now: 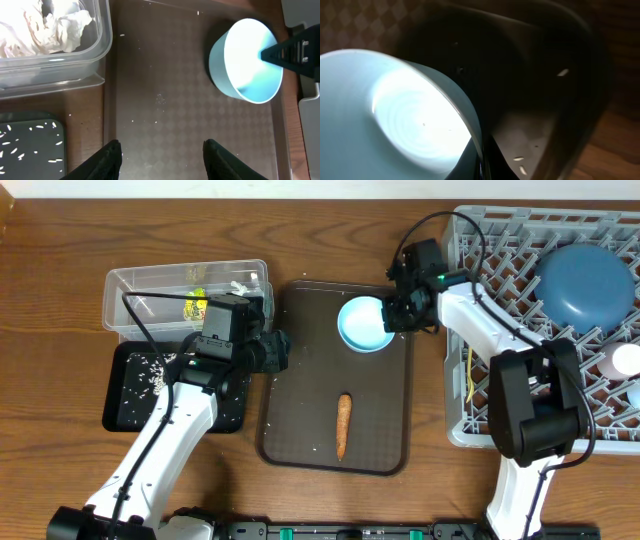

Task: Sort waste into correct bins and load items into the dishwasher rack
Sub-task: 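Grasp the light-blue bowl with the right gripper and lift it, then carry the light-blue bowl with the right gripper into the dish rack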

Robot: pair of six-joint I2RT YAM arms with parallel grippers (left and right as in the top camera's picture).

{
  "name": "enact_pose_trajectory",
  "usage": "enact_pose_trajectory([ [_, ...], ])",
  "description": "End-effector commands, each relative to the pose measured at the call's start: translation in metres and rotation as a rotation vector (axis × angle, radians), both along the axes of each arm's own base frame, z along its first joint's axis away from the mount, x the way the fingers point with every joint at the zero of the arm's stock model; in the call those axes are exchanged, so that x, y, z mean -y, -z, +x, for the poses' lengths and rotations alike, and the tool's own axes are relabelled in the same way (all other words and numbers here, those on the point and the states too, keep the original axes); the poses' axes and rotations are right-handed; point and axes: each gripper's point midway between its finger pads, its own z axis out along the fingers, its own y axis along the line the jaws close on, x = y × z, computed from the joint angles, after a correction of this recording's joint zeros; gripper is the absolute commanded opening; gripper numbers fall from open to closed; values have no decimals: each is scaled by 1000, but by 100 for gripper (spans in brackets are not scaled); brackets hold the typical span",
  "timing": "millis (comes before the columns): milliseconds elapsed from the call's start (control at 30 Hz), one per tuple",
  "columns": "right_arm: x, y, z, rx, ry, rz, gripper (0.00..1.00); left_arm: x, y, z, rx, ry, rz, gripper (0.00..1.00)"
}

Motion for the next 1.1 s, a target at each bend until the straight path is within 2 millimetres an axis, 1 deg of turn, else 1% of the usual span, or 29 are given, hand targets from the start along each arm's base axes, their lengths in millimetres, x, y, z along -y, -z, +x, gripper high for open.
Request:
enact_pose_trajectory([
  [0, 6, -36, 15, 91, -5, 11, 1, -2, -4, 2, 13, -6, 3, 55],
  [67, 11, -48, 18, 128, -15, -3, 1, -2, -5, 2, 13, -6, 3, 55],
  [133, 18, -65, 22, 178, -11, -27, 1, -2, -5, 2, 13, -6, 3, 55],
  [200, 29, -89, 26, 248, -9, -64, 1, -2, -4, 2, 13, -6, 3, 55],
  [300, 55, -129, 35, 375, 24, -164, 1, -2, -5, 2, 13, -6, 3, 55],
  [400, 99, -175, 45, 525, 114, -354, 1, -2, -5, 2, 13, -6, 3, 55],
  [500, 157, -220, 49, 643, 270, -610, 1, -2, -5, 2, 13, -6, 3, 55],
  [600, 212, -255, 41, 698, 473, -860, 1, -2, -5, 2, 13, -6, 3, 55],
  [667, 240, -270, 33, 708, 605, -980, 1, -2, -5, 2, 13, -6, 3, 55],
  [700, 253, -276, 28, 708, 667, -1029, 1, -2, -5, 2, 13, -6, 3, 55],
  [767, 274, -280, 21, 694, 756, -1102, 1, -2, -5, 2, 13, -6, 3, 55],
  [833, 292, -277, 16, 661, 812, -1165, 1, -2, -5, 2, 13, -6, 3, 55],
  [900, 303, -268, 15, 618, 811, -1209, 1, -2, -5, 2, 13, -6, 3, 55],
  [967, 312, -253, 19, 562, 772, -1251, 1, -2, -5, 2, 13, -6, 3, 55],
  [1067, 319, -231, 24, 502, 732, -1285, 1, -2, -5, 2, 13, -6, 3, 55],
])
